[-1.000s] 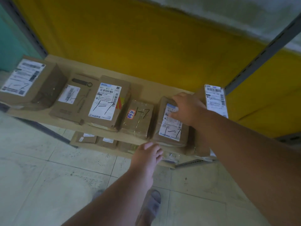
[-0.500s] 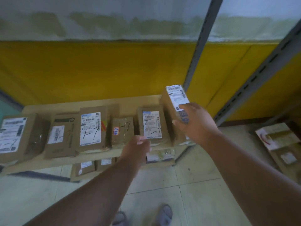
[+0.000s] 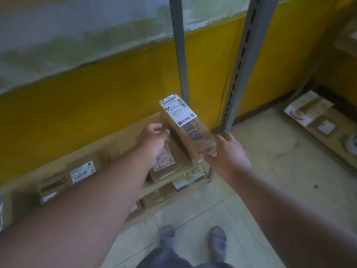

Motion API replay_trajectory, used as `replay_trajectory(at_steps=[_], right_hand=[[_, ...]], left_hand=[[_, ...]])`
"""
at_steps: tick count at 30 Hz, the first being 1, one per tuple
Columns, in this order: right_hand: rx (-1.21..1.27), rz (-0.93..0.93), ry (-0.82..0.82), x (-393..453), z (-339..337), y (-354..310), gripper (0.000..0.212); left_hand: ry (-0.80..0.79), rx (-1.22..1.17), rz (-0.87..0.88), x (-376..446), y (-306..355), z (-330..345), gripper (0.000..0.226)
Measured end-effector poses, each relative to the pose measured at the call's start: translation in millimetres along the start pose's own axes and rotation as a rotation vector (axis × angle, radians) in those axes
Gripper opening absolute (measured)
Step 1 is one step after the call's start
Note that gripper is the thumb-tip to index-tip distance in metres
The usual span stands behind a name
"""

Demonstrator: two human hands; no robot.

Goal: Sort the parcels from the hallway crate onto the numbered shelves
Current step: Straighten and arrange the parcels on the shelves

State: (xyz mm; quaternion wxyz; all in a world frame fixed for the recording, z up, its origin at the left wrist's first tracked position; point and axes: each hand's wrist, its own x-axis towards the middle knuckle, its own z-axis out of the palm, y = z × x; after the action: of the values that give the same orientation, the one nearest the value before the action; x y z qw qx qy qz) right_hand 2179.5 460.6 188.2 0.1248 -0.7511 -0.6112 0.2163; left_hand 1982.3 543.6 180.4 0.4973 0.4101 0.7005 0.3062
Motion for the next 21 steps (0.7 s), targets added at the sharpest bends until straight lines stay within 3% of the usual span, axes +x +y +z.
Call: replay_trajectory(at_steps=[6, 13, 21], right_hand=[[0.09, 0.159, 0.055, 2, 29, 0, 0.067], [0.189, 0.178, 0.132, 6, 53, -8, 0.066], [0.225, 0.189, 0.165, 1, 60, -15, 0.065]], left_hand=[[0.014, 0.122, 0.099, 62, 44, 16, 0.055], [-0.076, 0.553, 0.336, 98, 46, 33, 0.069], [-0.099, 0.643, 0.429, 110, 42, 29, 0.068]])
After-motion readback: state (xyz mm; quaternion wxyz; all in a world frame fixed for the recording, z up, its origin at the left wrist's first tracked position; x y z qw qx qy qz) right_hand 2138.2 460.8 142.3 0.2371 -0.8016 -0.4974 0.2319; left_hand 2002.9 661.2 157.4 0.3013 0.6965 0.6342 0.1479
